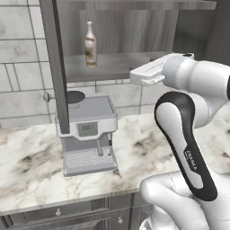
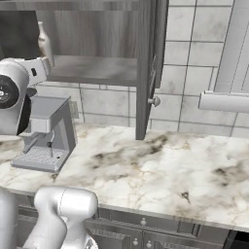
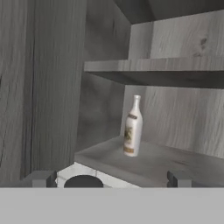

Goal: Get the candle and the liquor from the cabinet and move them to the dining counter.

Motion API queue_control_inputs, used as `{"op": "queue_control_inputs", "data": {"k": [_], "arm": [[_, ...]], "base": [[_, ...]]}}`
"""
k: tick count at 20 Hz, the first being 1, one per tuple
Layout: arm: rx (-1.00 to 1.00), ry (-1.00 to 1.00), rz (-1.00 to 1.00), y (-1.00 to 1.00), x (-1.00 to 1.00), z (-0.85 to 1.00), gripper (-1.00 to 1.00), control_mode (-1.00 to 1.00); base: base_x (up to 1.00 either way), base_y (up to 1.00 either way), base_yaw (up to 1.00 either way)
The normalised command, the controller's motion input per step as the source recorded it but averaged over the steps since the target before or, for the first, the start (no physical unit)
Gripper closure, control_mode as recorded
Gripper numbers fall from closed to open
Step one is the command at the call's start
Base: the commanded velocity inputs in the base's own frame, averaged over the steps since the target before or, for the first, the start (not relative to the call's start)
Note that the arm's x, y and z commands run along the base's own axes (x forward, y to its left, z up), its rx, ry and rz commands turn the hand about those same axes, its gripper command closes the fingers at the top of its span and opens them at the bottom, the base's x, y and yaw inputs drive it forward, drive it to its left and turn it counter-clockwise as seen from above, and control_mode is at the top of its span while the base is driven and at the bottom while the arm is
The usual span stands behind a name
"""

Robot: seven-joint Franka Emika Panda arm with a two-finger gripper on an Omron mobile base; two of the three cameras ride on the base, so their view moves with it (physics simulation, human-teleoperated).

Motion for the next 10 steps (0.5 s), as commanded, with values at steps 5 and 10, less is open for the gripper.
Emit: {"op": "queue_control_inputs", "data": {"k": [5,10], "arm": [[0.00,0.00,0.00,0.04,0.27,0.01,-1.00,-1.00],[0.00,0.00,0.00,0.00,0.12,-0.01,-1.00,-1.00]], "base": [[0.00,0.00,0.00],[0.00,0.00,0.00]]}}
